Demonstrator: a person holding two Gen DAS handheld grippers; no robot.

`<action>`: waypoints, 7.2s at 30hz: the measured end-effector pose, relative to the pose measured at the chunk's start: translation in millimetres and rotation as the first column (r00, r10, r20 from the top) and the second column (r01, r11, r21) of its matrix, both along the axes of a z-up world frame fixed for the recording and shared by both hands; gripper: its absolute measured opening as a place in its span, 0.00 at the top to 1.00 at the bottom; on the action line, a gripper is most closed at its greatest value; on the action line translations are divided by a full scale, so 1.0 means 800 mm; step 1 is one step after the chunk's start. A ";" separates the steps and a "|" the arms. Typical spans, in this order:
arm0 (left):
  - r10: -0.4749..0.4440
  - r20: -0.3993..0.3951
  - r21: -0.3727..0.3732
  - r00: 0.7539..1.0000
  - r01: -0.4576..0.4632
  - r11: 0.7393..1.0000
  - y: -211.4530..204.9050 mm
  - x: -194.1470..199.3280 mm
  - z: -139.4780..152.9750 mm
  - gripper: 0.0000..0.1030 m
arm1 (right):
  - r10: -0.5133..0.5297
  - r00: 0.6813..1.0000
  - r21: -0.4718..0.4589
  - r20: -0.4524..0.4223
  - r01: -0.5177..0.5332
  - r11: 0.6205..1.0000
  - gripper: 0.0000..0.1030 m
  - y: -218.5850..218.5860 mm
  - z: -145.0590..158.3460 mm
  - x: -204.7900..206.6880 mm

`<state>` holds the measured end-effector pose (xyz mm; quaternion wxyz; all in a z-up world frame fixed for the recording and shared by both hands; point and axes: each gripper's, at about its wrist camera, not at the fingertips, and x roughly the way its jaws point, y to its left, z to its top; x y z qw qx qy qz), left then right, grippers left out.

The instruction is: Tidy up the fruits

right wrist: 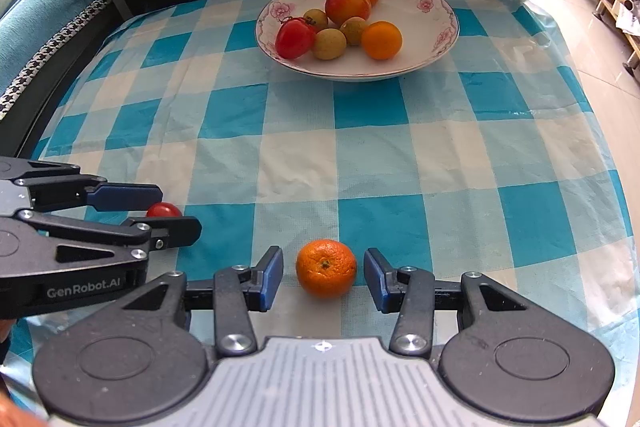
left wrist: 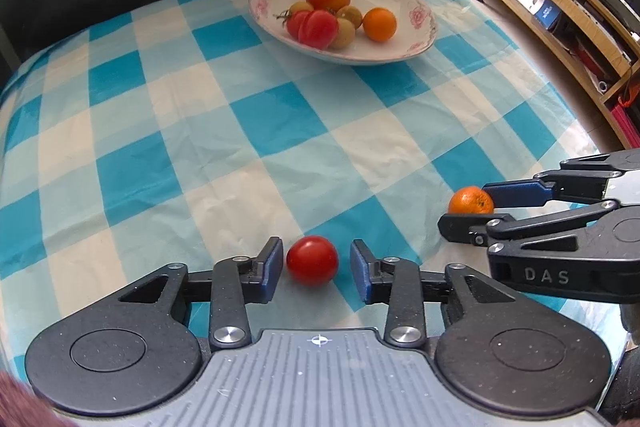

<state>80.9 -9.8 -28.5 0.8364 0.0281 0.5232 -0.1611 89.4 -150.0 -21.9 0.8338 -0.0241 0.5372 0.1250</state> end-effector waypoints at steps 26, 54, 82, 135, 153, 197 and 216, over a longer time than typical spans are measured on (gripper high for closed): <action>-0.026 0.064 0.028 0.998 0.024 0.999 -0.012 -0.003 0.019 0.66 | -0.012 0.999 -0.029 0.030 0.013 0.999 0.65 -0.011 0.012 -0.005; -0.028 0.162 -0.036 0.986 0.035 0.999 -0.044 0.109 0.064 0.66 | -0.110 0.985 0.056 0.133 0.103 0.993 0.65 -0.024 0.065 0.087; -0.018 0.158 -0.015 0.987 0.021 1.000 -0.062 0.193 0.040 0.67 | -0.161 0.977 0.062 0.139 0.154 0.986 0.65 -0.038 0.036 0.186; 0.009 0.224 0.017 0.975 -0.013 1.000 -0.046 0.142 0.060 0.50 | -0.201 0.964 0.087 0.173 0.189 0.978 0.59 -0.043 0.056 0.142; 0.017 0.241 0.029 0.970 -0.024 0.999 -0.046 0.124 0.064 0.49 | -0.202 0.965 0.095 0.167 0.188 0.978 0.58 -0.037 0.058 0.128; 0.131 0.367 0.117 0.921 -0.185 0.976 -0.015 -0.002 0.067 0.00 | -0.250 0.954 0.135 0.164 0.229 0.964 0.53 -0.041 0.077 -0.011; 0.116 0.367 0.122 0.923 -0.171 0.978 -0.010 -0.040 0.068 0.00 | -0.242 0.957 0.130 0.160 0.223 0.966 0.53 -0.034 0.074 -0.055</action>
